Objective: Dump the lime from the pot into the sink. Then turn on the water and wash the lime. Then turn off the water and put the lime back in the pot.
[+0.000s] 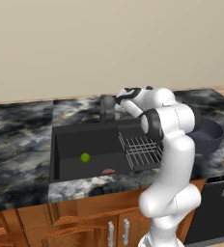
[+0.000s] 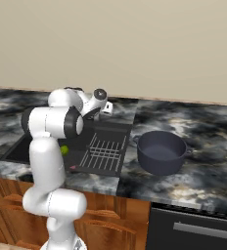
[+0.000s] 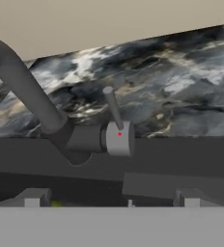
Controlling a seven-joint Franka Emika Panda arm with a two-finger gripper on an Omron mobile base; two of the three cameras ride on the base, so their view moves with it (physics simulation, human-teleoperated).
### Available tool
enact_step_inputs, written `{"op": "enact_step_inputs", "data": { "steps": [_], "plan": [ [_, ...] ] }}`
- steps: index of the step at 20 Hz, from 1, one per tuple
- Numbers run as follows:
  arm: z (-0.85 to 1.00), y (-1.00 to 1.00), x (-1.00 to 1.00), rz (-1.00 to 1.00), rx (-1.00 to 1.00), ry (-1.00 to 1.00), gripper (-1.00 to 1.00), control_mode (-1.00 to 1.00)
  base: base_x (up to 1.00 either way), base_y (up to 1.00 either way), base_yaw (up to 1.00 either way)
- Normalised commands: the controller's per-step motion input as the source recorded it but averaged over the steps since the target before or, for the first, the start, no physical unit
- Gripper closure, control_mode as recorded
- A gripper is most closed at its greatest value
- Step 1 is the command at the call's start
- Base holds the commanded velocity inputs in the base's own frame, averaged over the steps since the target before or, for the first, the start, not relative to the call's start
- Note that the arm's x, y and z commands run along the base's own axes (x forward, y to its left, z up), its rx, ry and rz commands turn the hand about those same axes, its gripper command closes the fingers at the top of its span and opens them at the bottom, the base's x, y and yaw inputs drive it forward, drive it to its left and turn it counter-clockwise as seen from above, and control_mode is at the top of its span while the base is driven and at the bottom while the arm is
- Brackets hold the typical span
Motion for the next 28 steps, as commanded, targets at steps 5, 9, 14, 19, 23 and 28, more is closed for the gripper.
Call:
{"op": "enact_step_inputs", "data": {
  "steps": [5, 9, 14, 19, 23, 28],
  "plan": [
    [-0.18, 0.05, 0.45, 0.02, 0.00, 0.00, -1.00, -1.00, 0.00, 0.00, 0.00],
    [-0.12, 0.00, 0.45, 0.01, 0.00, 0.00, -1.00, -1.00, 0.00, 0.00, 0.00],
    [-0.15, 0.01, 0.43, 0.00, 0.00, 0.00, -1.00, -1.00, 0.00, 0.00, 0.00],
    [-0.18, 0.07, 0.36, 0.00, 0.00, 0.02, -1.00, -1.00, 0.00, 0.00, 0.00],
    [-0.16, 0.01, 0.30, 0.00, 0.00, 0.01, -1.00, -1.00, 0.00, 0.00, 0.00],
    [-0.13, 0.00, 0.34, 0.01, 0.00, 0.01, -1.00, -1.00, 0.00, 0.00, 0.00]
  ]
}}
